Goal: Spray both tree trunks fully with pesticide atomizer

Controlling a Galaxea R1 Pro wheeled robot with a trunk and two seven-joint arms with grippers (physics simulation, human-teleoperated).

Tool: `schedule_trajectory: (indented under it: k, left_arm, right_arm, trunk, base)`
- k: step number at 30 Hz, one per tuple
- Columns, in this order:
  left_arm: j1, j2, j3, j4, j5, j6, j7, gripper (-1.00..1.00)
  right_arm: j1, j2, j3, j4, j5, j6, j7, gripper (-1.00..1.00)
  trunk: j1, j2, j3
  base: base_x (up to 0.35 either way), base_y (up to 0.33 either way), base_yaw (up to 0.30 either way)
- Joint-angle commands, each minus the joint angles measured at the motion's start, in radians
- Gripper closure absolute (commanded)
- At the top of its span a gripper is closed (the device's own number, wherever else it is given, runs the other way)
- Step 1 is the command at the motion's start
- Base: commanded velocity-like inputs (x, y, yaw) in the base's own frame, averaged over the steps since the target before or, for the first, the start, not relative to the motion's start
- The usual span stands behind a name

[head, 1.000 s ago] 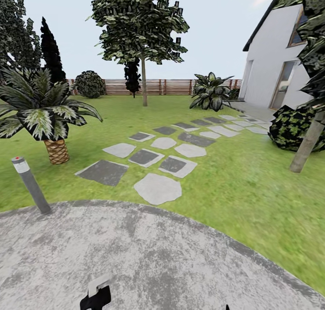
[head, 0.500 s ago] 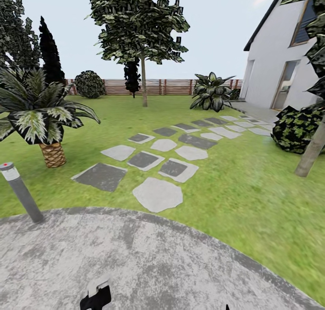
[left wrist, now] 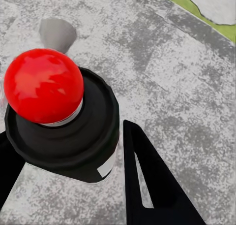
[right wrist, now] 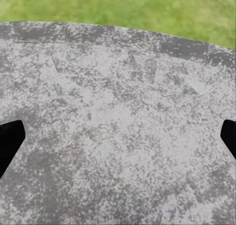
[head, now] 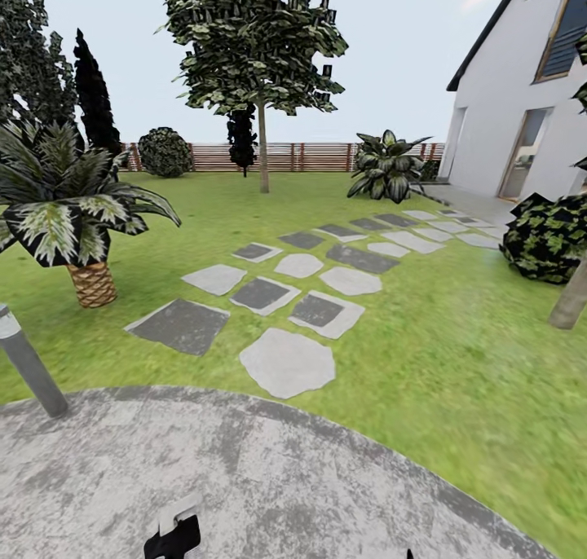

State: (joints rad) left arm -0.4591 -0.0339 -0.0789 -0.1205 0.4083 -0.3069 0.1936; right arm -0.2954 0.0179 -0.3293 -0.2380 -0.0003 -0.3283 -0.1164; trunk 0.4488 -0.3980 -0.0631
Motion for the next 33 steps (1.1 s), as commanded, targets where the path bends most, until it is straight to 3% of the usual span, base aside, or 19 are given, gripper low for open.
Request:
schedule_trajectory:
  k: [1, 9, 33]
  left_arm:
    - [-0.001, 0.000, -0.009, 0.000, 0.006, -0.003, 0.005, 1.00]
    - [-0.001, -0.001, -0.009, 0.000, 0.006, -0.003, 0.005, 1.00]
    - [-0.001, -0.001, -0.009, 0.000, 0.006, -0.003, 0.005, 1.00]
  right_arm:
    - [-0.001, 0.000, 0.000, 0.000, 0.000, -0.003, -0.003, -1.00]
    - [-0.001, -0.001, 0.002, 0.000, -0.001, -0.003, -0.003, -1.00]
    - [-0.001, -0.001, 0.001, 0.000, -0.001, -0.003, -0.003, -1.00]
  trunk:
    - [0.001, -0.002, -0.002]
    - [0.001, -0.002, -0.002]
    - [0.001, -0.002, -0.002]
  base:
    - [0.333, 0.000, 0.189]
    - [0.333, 0.000, 0.135]
    - [0.333, 0.000, 0.002]
